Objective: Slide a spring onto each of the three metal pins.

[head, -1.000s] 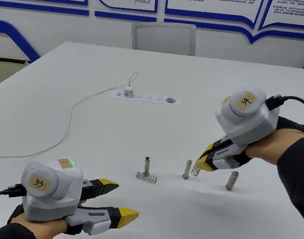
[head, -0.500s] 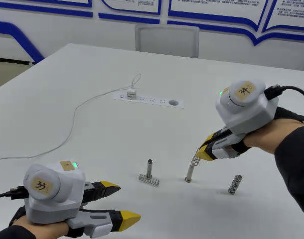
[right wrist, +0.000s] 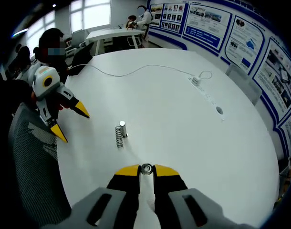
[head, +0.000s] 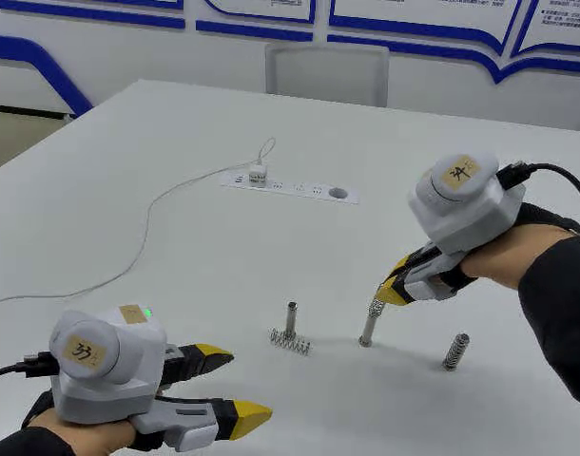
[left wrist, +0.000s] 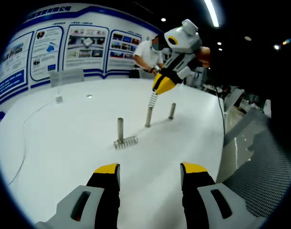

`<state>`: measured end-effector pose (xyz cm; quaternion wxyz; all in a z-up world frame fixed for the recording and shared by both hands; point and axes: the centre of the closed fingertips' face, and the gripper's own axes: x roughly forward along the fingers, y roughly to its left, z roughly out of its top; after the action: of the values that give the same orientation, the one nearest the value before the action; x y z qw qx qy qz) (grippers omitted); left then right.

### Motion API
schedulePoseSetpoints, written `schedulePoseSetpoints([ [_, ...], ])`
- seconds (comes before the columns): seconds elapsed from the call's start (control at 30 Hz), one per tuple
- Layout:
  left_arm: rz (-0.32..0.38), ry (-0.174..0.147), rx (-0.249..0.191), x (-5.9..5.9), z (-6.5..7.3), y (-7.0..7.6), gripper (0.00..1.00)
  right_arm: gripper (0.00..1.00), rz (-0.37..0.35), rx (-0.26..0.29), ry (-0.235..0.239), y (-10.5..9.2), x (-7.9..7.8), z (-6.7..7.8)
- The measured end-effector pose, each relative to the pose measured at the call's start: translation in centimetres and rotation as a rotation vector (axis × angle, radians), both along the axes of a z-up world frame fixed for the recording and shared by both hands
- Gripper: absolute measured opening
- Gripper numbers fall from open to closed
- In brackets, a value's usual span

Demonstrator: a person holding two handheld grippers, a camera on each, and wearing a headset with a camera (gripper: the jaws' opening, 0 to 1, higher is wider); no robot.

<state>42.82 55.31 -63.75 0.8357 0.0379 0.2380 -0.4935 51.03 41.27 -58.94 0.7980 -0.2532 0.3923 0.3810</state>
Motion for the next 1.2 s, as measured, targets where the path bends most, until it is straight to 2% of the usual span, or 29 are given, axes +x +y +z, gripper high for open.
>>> schedulePoseSetpoints([
  [0.27, 0.000, 0.001, 0.001, 0.0, 0.0, 0.0, 0.52, 0.12, -0.004, 0.000, 0.019, 0.1, 0.4, -0.7],
  [0.67, 0.000, 0.002, 0.001, 0.0, -0.1, 0.0, 0.52, 0.12, -0.021, -0.004, 0.070, 0.2, 0.7, -2.6],
  [1.2, 0.002, 0.004, 0.001, -0.1, -0.1, 0.0, 0.52, 0.12, -0.044, -0.011, 0.110, 0.2, 0.7, -5.0],
])
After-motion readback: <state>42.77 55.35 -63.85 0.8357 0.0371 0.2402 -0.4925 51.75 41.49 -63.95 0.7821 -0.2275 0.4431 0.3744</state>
